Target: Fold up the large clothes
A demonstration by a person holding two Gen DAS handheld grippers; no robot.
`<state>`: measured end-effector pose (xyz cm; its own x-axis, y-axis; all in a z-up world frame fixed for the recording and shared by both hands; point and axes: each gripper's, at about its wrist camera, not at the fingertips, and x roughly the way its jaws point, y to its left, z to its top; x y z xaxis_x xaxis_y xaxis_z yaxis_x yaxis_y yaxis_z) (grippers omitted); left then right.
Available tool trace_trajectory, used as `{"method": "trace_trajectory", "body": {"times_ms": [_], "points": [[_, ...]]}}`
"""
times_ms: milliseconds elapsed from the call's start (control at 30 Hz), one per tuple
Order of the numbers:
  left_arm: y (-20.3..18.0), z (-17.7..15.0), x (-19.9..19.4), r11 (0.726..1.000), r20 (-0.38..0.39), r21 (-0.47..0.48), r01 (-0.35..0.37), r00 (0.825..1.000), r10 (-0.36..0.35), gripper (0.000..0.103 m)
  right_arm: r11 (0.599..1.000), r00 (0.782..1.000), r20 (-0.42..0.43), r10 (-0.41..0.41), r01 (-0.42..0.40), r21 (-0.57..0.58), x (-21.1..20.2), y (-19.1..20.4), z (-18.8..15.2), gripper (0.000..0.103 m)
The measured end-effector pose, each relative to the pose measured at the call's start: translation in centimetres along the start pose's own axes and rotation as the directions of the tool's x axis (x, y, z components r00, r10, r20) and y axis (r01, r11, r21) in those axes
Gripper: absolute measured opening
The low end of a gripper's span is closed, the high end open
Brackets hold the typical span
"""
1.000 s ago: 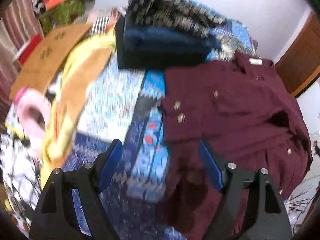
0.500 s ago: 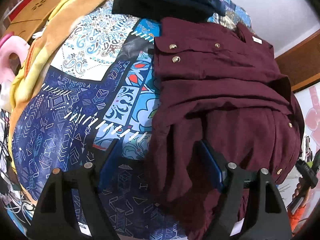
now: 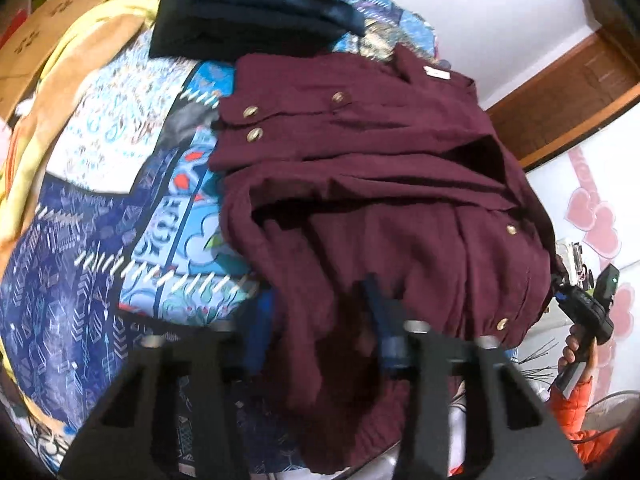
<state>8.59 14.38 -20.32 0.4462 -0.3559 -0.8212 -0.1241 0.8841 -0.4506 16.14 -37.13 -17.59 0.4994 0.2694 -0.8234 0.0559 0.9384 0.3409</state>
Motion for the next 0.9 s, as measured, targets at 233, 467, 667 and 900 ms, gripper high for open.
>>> {"method": "trace_trajectory", "body": {"times_ms": [233, 467, 667, 900], "points": [[-1.2, 4.3, -3.1, 0.997, 0.102, 0.001, 0.073, 0.992, -0.073, 0.005, 0.987, 0.985, 0.059, 0.163, -0.162, -0.024, -1.7, 2.4, 3.0, 0.006], [-3.1, 10.9, -4.4, 0.991, 0.212, 0.011, 0.137, 0.968, -0.136, 0.005, 0.976, 0.975, 0.144, 0.166, -0.142, -0.168, -2.2, 7.9, 9.7, 0.006], [-0.5, 15.3, -0.4, 0.995, 0.232, -0.091, 0.050, 0.972, -0.028, 0.005, 0.990, 0.982, 0.172, 0.083, -0.061, -0.129, 2.2, 7.3, 13.7, 0.005], [3.1, 15.2, 7.6, 0.983, 0.068, -0.156, -0.097, 0.992, 0.108, 0.005, 0.997, 0.998, 0.051, -0.028, 0.032, -0.070, 9.1, 5.0, 13.6, 0.005]]}}
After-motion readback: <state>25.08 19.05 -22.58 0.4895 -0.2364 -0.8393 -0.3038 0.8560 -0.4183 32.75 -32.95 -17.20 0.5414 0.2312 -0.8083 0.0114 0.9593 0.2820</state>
